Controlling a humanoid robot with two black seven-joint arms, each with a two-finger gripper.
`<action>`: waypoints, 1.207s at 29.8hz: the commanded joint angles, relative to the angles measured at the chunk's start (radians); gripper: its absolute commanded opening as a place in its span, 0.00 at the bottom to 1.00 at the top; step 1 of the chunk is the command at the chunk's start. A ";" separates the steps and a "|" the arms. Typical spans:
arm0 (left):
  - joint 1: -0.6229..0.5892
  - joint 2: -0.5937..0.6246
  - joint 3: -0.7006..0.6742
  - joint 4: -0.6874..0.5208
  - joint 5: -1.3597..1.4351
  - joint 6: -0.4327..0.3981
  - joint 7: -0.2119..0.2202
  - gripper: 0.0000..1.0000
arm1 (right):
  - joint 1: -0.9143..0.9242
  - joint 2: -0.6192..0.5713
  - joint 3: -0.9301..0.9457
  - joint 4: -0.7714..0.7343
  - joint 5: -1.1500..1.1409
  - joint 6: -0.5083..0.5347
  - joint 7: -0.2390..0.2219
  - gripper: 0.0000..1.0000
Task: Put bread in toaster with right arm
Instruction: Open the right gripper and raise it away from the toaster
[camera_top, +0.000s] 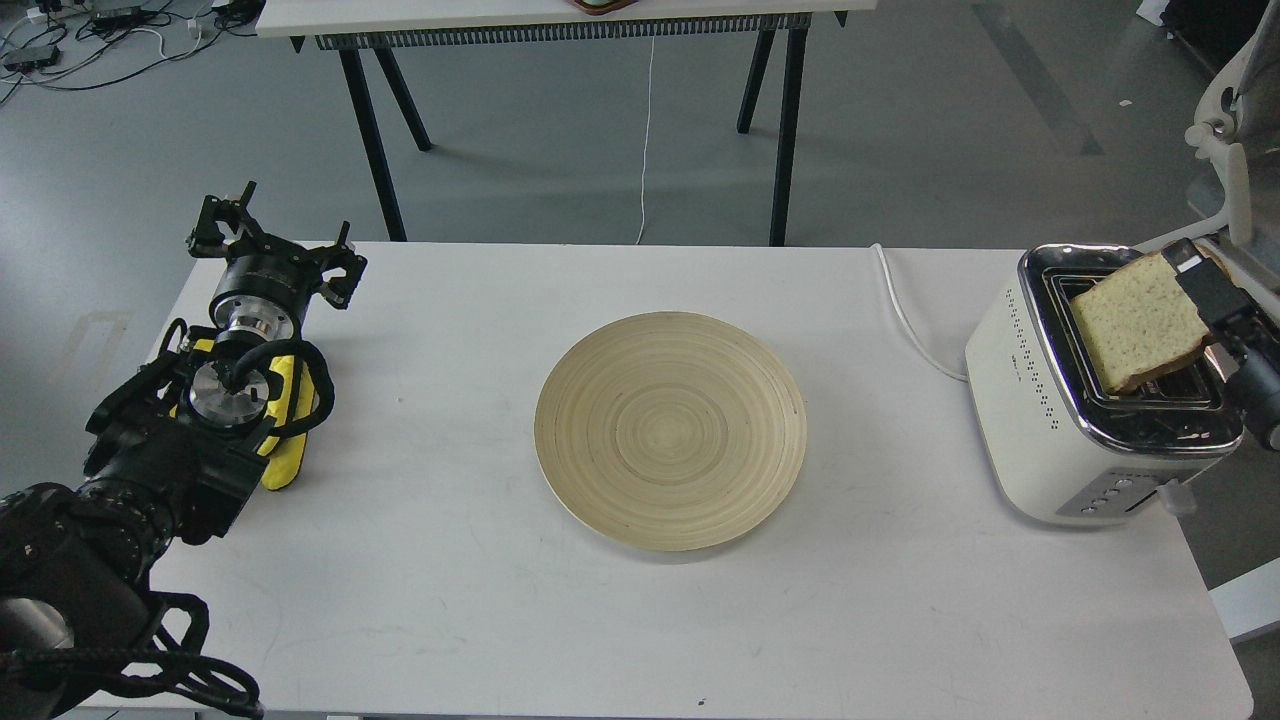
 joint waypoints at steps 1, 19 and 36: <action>0.000 -0.001 0.000 0.000 0.000 0.000 0.000 1.00 | 0.029 0.017 -0.001 -0.003 -0.002 0.000 0.000 0.97; 0.000 0.001 0.000 0.000 0.000 0.000 0.000 1.00 | 0.083 0.048 0.003 0.015 -0.009 0.000 0.000 0.97; 0.000 0.001 0.000 0.000 0.000 0.000 0.000 1.00 | 0.114 0.411 0.329 0.031 0.353 0.280 0.000 0.97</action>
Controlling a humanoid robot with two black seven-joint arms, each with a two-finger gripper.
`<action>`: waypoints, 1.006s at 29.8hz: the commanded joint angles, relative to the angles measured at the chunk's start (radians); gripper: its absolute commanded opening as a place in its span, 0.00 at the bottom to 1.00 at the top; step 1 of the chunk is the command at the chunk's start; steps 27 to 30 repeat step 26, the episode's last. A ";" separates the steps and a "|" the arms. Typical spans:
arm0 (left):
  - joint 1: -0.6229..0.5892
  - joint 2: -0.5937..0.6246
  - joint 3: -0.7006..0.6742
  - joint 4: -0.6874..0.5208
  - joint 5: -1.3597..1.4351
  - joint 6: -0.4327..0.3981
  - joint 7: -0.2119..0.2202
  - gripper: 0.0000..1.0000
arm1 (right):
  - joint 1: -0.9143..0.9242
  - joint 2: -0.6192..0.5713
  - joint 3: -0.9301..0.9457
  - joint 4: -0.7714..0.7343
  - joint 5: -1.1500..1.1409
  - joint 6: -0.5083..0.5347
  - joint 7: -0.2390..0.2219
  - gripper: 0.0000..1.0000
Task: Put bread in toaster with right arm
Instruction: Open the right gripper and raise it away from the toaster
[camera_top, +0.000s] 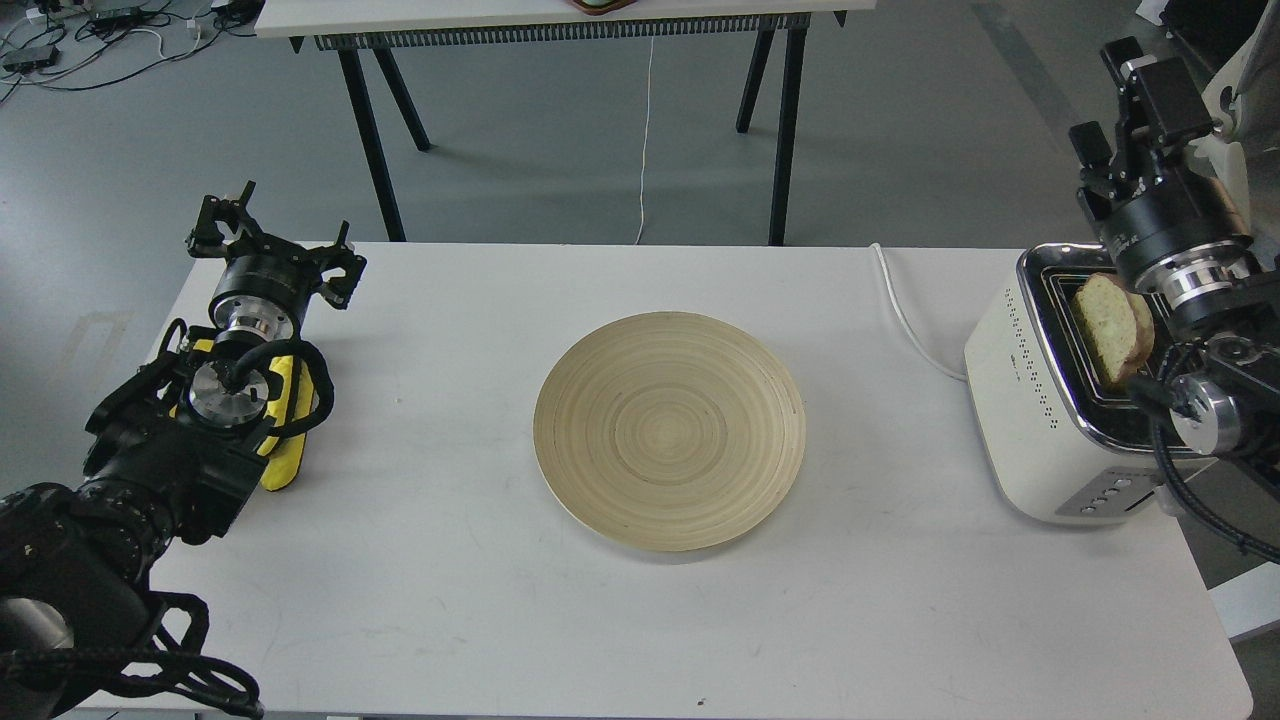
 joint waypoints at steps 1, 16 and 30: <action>0.000 0.000 0.000 0.000 0.000 0.000 0.000 1.00 | -0.040 0.164 0.071 -0.079 0.071 0.113 0.000 0.98; 0.000 0.000 0.000 0.000 0.000 0.000 0.000 1.00 | -0.209 0.518 0.367 -0.386 0.148 0.585 0.000 0.98; 0.000 -0.001 0.000 0.000 0.000 0.000 0.000 1.00 | -0.201 0.537 0.369 -0.469 0.152 0.520 0.000 0.98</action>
